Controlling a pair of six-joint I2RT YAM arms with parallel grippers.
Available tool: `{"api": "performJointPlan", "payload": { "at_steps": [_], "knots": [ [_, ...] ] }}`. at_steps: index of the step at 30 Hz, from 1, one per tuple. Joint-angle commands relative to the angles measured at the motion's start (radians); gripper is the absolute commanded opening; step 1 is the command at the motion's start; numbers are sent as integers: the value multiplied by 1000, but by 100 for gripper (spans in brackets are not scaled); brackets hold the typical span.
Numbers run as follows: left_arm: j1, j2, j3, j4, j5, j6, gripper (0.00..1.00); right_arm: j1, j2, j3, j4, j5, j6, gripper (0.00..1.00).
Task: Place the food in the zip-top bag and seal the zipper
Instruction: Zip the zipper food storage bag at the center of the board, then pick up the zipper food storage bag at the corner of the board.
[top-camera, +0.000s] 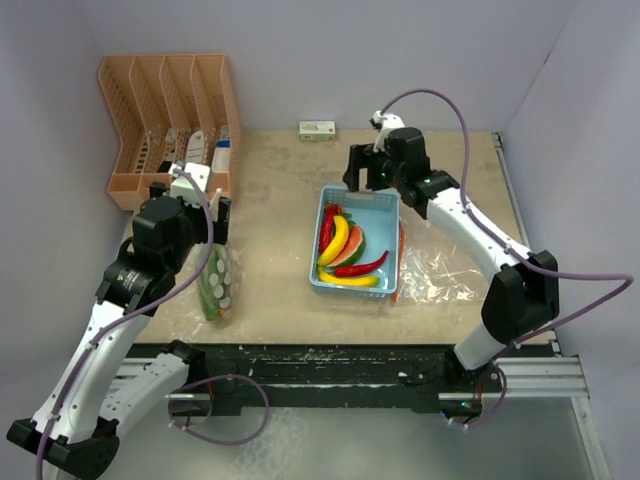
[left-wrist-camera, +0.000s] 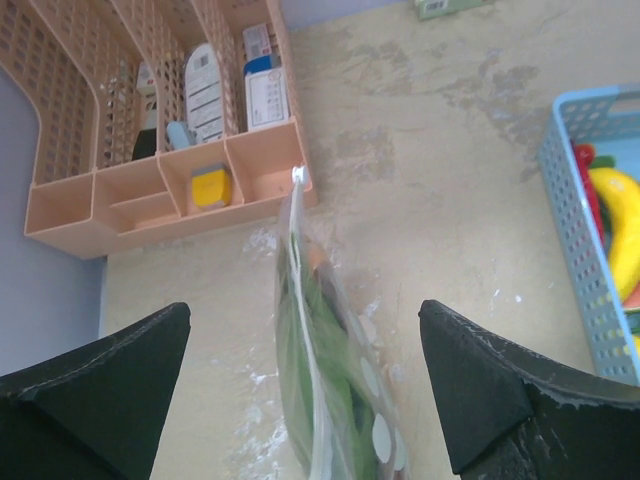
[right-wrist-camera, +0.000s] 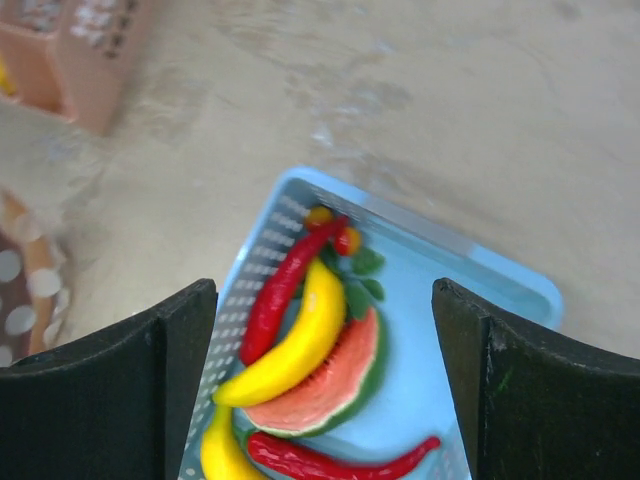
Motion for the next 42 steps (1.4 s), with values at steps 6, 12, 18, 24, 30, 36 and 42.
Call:
{"api": "performJointPlan", "payload": {
  "at_steps": [6,12,18,24,30,36,42],
  "knots": [
    [4,-41,-64,242,200,-27,99,-218,-50,-98,-141,238,311,97],
    [4,-15,-110,326,319,-24,99,-353,-97,-228,-135,201,384,97],
    [4,-3,-126,345,329,-13,99,-371,-70,-224,-212,203,343,89],
    [4,-18,-138,349,344,-12,99,-368,-79,-309,-195,261,304,82],
    [4,-27,-140,345,364,-6,99,-368,-17,-330,-159,233,298,76],
    [5,-24,-147,349,373,-3,99,-340,52,-320,-151,244,284,74],
    [4,-28,-148,346,391,-4,99,-338,105,-345,-116,211,288,72]
  ]
}}
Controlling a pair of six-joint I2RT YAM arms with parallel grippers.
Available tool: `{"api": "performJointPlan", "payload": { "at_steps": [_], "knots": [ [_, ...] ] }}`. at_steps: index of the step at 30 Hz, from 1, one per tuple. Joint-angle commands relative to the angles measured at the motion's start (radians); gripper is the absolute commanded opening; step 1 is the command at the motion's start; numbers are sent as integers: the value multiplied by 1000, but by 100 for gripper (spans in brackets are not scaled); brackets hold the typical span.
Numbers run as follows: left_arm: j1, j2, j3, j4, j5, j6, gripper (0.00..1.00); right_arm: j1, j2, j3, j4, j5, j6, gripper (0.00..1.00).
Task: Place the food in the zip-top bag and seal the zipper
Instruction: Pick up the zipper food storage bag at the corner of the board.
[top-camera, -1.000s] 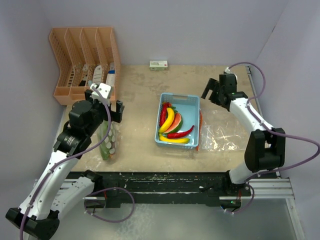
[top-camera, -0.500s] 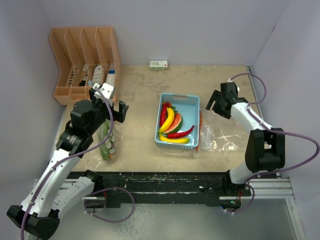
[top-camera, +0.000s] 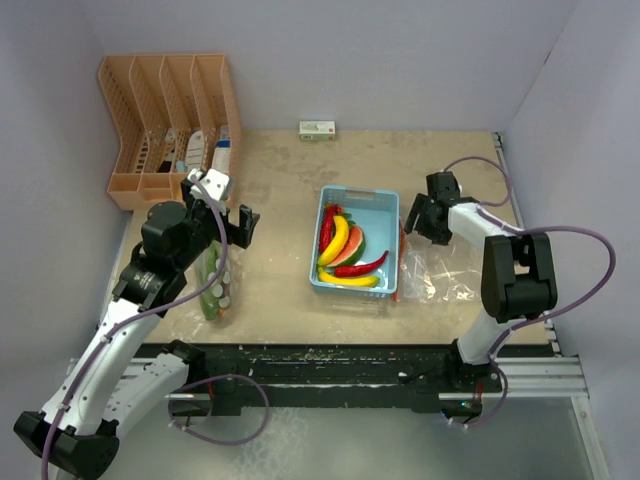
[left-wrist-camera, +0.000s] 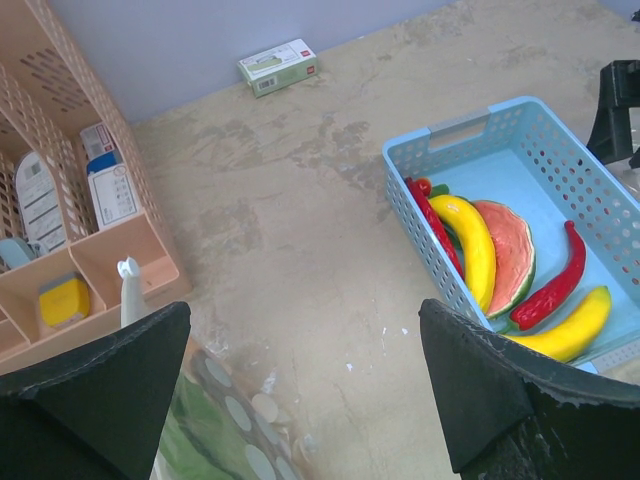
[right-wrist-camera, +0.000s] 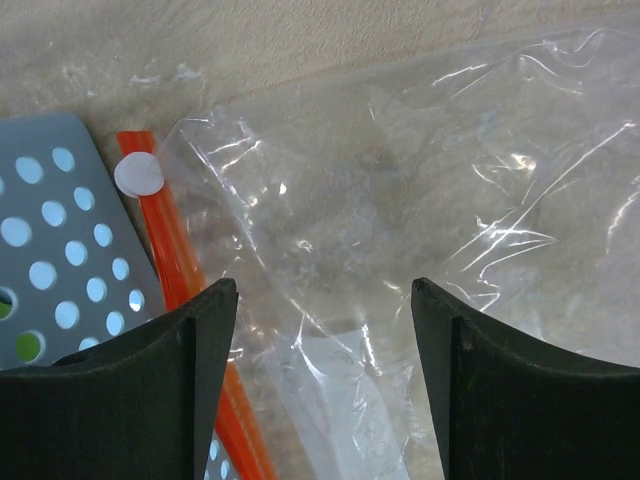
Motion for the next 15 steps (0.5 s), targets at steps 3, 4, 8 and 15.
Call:
{"api": "performJointPlan", "payload": {
  "at_steps": [3,4,8,15],
  "knots": [
    [3,-22,-4,48,24,5,99,4,-1,-15,45,-7,-8,47],
    [4,-22,-5,48,24,6,99,4,-2,-21,44,-21,-8,37],
    [4,-22,-4,45,24,3,99,3,-20,-39,39,-49,-4,0],
    [4,-26,5,35,31,0,99,4,-167,-29,6,82,-26,0]
  ]
}}
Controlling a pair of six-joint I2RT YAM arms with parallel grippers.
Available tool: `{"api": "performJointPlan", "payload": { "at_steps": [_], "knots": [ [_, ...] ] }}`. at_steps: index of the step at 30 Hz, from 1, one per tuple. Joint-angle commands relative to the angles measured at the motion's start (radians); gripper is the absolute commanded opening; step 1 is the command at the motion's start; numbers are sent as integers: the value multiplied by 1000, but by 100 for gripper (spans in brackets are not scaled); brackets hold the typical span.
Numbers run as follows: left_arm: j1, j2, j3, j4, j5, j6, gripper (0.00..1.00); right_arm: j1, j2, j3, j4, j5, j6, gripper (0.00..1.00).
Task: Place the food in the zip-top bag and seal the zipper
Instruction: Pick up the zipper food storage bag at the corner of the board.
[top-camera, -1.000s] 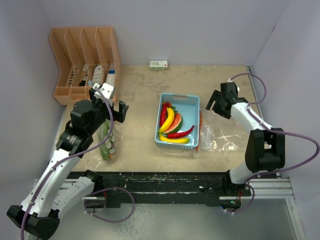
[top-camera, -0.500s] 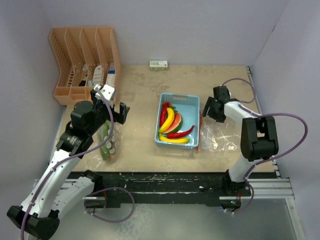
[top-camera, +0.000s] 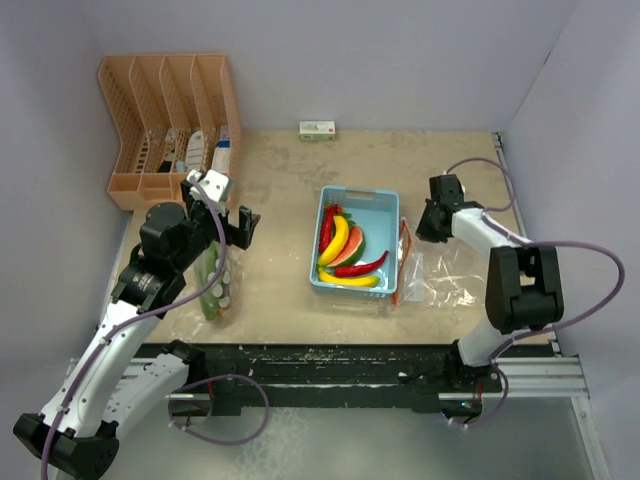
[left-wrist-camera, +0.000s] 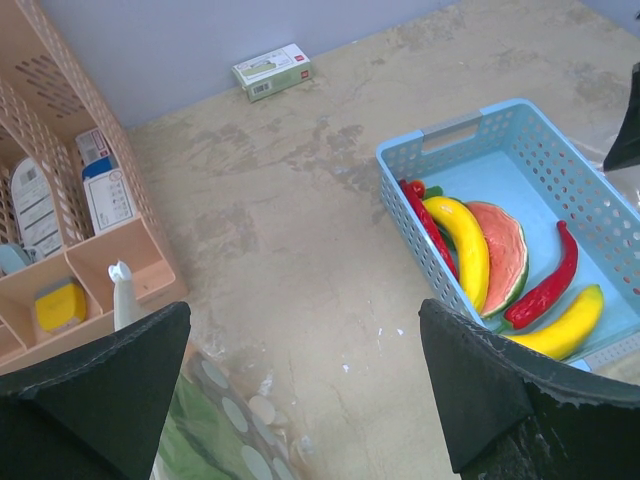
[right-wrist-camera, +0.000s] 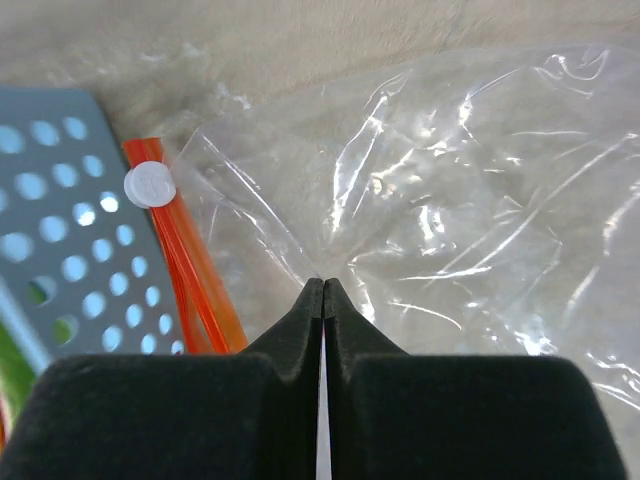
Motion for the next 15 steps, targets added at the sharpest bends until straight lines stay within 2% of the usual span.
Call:
{"api": "performJointPlan", "payload": {
  "at_steps": [1,6,10,15],
  "knots": [
    [4,-13,7,36,17,-3,99,0,-158,30,-22,99,-29,0],
    [4,0,5,70,63,-31,99,1,-285,118,-91,92,-80,0],
    [4,20,-16,141,119,-79,99,8,-362,186,-113,2,-124,0],
    [3,40,-69,365,298,-189,99,41,-425,273,-122,-128,-154,0]
  ]
}}
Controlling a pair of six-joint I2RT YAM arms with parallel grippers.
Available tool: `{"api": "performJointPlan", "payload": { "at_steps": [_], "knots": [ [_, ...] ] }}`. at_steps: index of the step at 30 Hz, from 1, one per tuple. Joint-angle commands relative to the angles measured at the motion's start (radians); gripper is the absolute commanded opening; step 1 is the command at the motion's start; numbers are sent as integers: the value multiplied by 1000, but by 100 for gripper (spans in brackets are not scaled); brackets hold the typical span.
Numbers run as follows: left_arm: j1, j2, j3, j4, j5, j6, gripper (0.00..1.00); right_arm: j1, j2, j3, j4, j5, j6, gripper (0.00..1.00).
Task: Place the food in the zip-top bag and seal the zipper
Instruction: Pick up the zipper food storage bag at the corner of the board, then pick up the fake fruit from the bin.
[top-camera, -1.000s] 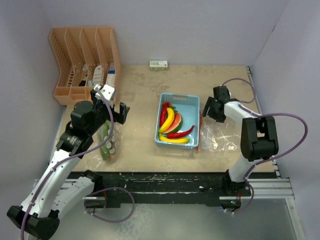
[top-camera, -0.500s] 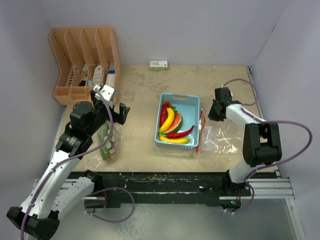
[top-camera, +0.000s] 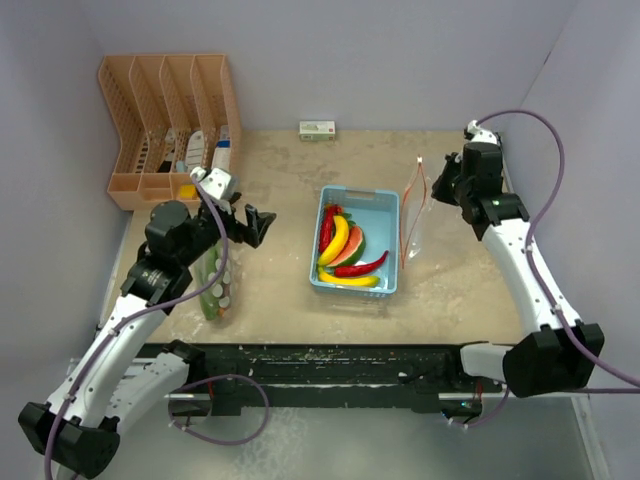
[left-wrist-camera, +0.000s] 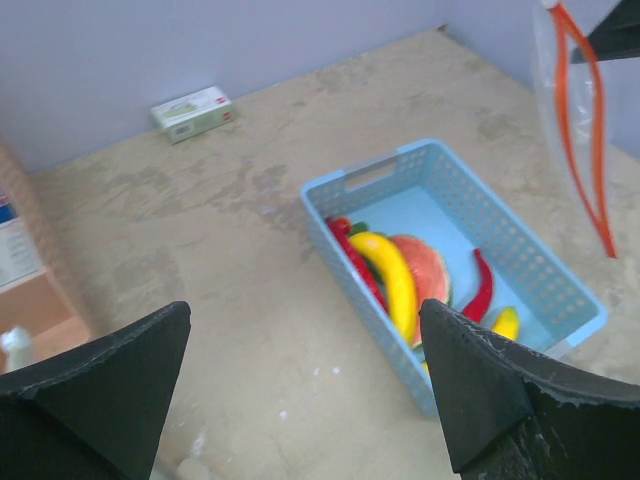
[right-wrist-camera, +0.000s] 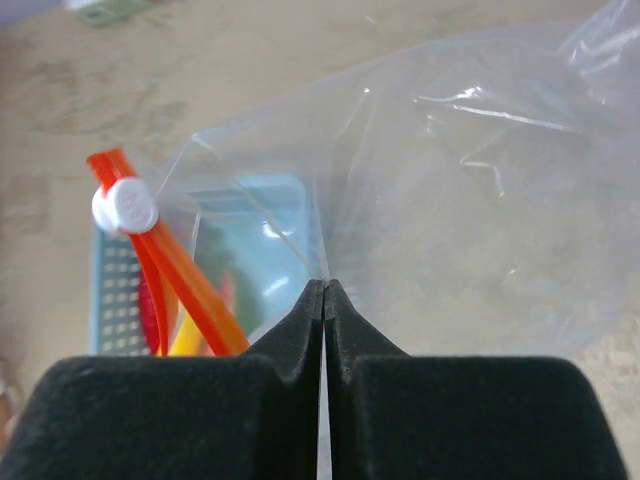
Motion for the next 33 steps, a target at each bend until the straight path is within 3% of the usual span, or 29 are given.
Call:
{"api": "performJointPlan", "payload": {
  "at_steps": [1,4,6,12,24,33],
  "knots": [
    [4,19,-53,317,214,-139,99,37,-51,96,-22,-147,-46,0],
    [4,70,-90,536,346,-250,99,92,-47,138,-8,-174,-30,0],
    [3,137,-80,648,428,-324,91,137,-31,158,10,-178,-14,0],
    [-16,266,-61,867,457,-482,86,214,39,199,82,-200,30,0],
    [-145,441,-25,925,356,-476,81,309,139,277,148,-211,61,0],
    [-157,597,-26,1050,305,-554,76,344,132,297,141,-212,60,0]
  ]
}}
